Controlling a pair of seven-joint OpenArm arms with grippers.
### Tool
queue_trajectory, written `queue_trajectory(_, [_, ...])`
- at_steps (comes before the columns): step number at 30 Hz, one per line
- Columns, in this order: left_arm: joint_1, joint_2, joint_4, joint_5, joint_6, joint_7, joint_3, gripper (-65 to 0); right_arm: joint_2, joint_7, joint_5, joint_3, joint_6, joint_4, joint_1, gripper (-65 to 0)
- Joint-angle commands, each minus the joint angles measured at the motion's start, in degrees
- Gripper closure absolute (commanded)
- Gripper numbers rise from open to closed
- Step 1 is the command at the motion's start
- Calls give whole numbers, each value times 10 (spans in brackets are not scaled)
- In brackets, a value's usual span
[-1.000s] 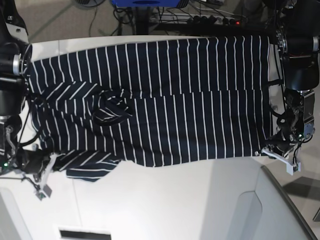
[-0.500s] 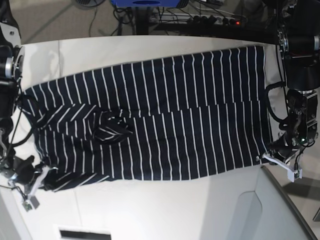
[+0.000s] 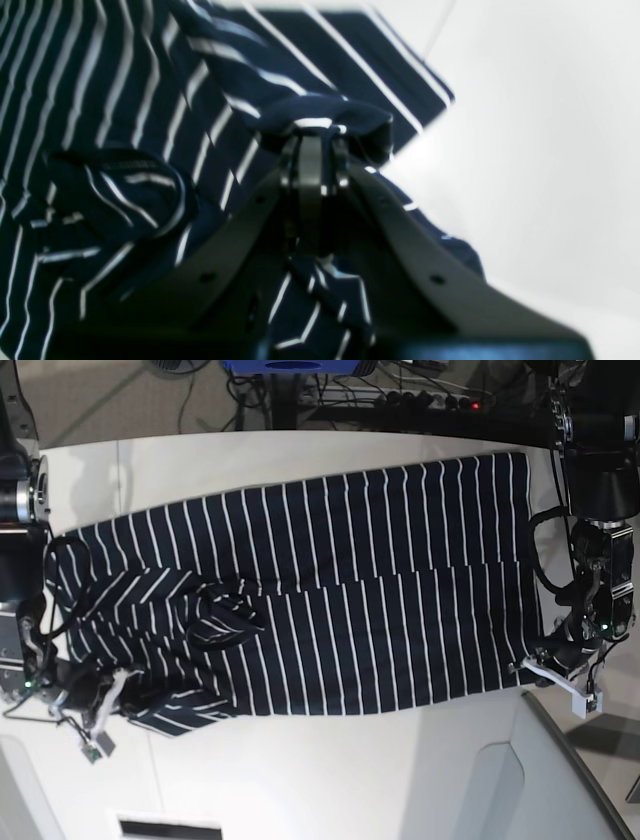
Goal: Layout the t-shirt on the table in an organized manner, then fold the t-shirt properly
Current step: 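Grasp the shirt corners with both grippers and pull them apart, then drag the shirt with both grippers toward the left gripper's side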
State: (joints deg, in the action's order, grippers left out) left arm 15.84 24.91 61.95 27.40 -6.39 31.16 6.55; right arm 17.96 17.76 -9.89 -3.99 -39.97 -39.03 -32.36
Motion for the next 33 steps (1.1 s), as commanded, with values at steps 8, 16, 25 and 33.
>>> queue_trajectory(8, [-15,12,46,3,-2,-12,4,0,-2,-19,-8,2,0,-6,-71,-8])
queue_trajectory(16, [-39,12,88,3,-2,-11,11,0,-14,-19,-8,2,0,7,-68,-8])
queue_trajectory(25, [-103,12,178,54,-3,73,94,0,-7,-15,-8,1,0,68,-65,-8])
queue_trajectory(33, [-210,8,252,80,-3,82,92,0,4,68,-9,8,0,68,-45,-8])
